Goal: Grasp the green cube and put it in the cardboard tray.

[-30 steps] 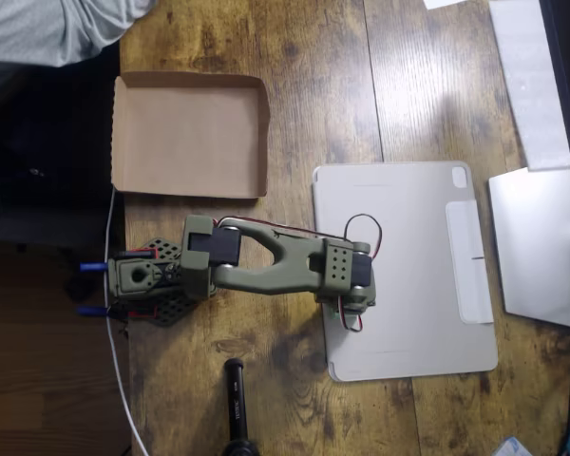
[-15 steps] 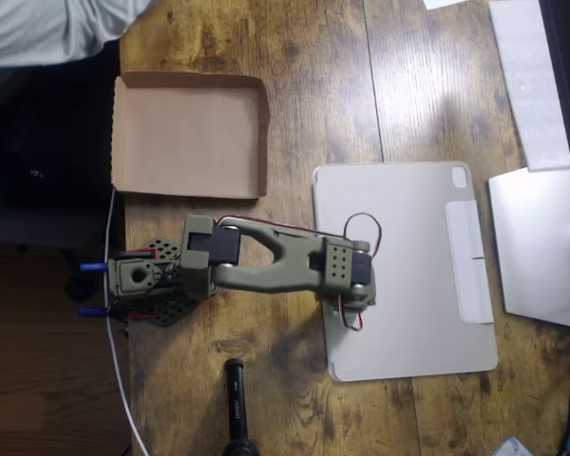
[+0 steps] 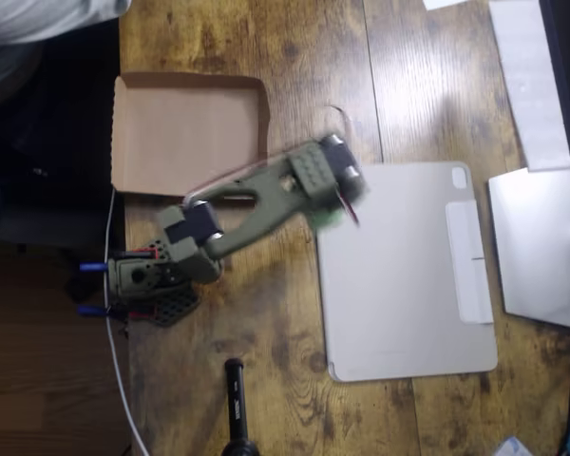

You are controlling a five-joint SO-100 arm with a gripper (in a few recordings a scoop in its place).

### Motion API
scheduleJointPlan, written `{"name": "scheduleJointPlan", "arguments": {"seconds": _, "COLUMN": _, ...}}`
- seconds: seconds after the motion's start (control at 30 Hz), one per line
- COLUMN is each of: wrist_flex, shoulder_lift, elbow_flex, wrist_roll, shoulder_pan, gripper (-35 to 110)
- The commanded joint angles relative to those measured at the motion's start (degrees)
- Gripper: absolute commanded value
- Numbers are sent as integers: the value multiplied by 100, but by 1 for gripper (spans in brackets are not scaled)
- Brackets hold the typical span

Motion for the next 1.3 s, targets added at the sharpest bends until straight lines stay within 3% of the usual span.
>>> {"name": "scheduleJointPlan", "arguments": {"seconds": 0.0, "wrist_flex": 79, "shoulder_lift": 642, "elbow_flex": 149, "wrist_roll": 308, "shoulder_pan": -984, "gripper": 12}}
{"name": "scheduleJointPlan", "arguments": {"seconds": 0.27, "wrist_flex": 35, "shoulder_lift": 167, "elbow_flex": 580, "wrist_roll": 18, "shoulder_pan": -2865, "gripper": 10}}
{"name": "scheduleJointPlan", "arguments": {"seconds": 0.63, "wrist_flex": -264, "shoulder_lift": -123, "elbow_flex": 1415, "wrist_roll": -158, "shoulder_pan": -4210, "gripper": 10}}
{"name": "scheduleJointPlan", "arguments": {"seconds": 1.03, "wrist_flex": -387, "shoulder_lift": -325, "elbow_flex": 1354, "wrist_roll": 0, "shoulder_pan": -4403, "gripper": 16}}
{"name": "scheduleJointPlan", "arguments": {"seconds": 1.27, "wrist_flex": -387, "shoulder_lift": -272, "elbow_flex": 1433, "wrist_roll": 18, "shoulder_pan": -4333, "gripper": 38}}
